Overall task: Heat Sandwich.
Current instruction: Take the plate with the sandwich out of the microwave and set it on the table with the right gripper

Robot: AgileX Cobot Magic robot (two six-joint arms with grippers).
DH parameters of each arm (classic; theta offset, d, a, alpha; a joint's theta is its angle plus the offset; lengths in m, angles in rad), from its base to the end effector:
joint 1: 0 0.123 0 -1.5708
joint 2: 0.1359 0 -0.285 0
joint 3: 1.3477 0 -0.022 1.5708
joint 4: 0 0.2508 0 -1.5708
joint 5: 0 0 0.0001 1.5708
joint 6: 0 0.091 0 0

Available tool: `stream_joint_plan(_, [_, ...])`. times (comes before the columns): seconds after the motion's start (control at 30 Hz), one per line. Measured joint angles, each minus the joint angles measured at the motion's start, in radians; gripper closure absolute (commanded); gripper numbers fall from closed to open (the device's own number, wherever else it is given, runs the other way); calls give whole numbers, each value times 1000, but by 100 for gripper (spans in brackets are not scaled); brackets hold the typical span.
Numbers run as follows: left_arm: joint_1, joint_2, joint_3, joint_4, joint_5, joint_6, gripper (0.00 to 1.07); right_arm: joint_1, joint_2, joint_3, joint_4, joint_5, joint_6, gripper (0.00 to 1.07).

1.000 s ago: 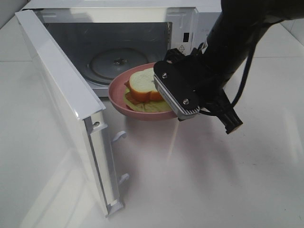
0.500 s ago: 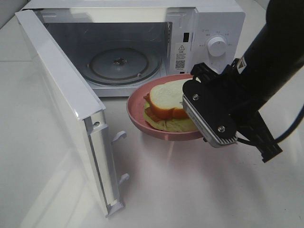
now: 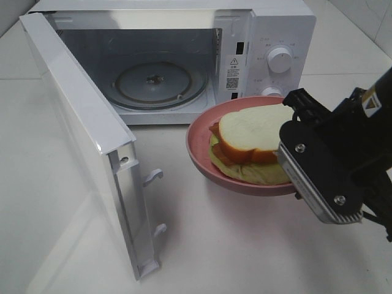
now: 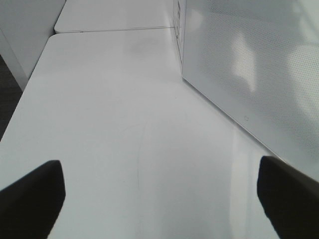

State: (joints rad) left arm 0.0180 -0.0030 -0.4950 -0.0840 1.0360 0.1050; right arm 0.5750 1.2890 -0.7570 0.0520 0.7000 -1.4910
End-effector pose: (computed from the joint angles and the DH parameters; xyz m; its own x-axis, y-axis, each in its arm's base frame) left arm -0.0037 -0.0066 0.2781 -0.4305 0.0542 -0.9010 0.0739 0.9970 0.0246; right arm 0.1930 0.1287 0.2341 0.4601 -0.8843 -0.0796 -0.8247 -0.3924 -0.4072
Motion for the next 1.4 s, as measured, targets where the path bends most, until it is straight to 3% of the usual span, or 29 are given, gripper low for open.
stream_joint_plan(0.7, [0, 0, 0, 0, 0, 0, 7, 0, -355, 239, -132, 7, 221, 105])
stream_joint_plan(1.03, [0, 0, 0, 0, 0, 0, 7, 0, -404, 267, -221, 36, 422, 105])
stream_joint_plan(1.4, [0, 0, 0, 0, 0, 0, 7, 0, -409, 267, -383, 60, 792, 105])
